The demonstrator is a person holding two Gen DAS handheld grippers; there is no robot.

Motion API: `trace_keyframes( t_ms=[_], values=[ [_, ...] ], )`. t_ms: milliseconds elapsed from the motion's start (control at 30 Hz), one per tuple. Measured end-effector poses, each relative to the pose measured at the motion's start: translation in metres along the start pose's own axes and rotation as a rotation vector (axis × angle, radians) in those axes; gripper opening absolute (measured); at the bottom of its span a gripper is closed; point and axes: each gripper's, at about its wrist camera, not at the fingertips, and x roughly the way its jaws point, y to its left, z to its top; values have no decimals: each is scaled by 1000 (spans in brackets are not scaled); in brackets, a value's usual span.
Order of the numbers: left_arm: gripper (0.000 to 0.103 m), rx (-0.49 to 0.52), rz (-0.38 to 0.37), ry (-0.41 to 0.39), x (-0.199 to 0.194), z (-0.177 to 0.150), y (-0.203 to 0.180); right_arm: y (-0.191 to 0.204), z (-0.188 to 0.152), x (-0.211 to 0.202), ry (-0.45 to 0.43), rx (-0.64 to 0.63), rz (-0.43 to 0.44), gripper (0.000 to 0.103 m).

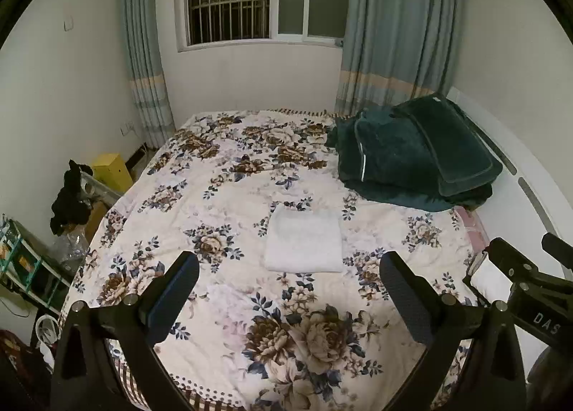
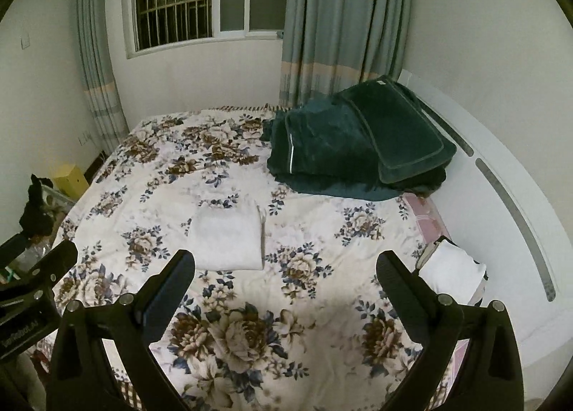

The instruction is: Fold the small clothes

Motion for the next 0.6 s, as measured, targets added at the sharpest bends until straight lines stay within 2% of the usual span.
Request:
trace_keyframes(
  t_ms=[200,600],
  values=[
    [103,-1,27,-21,-15,-2,-6,-9,-2,-21,-16,-1,9,103],
    [103,-16,63,-54,-26,-4,-6,-12,3,-27,-41,-15,22,103]
  ],
)
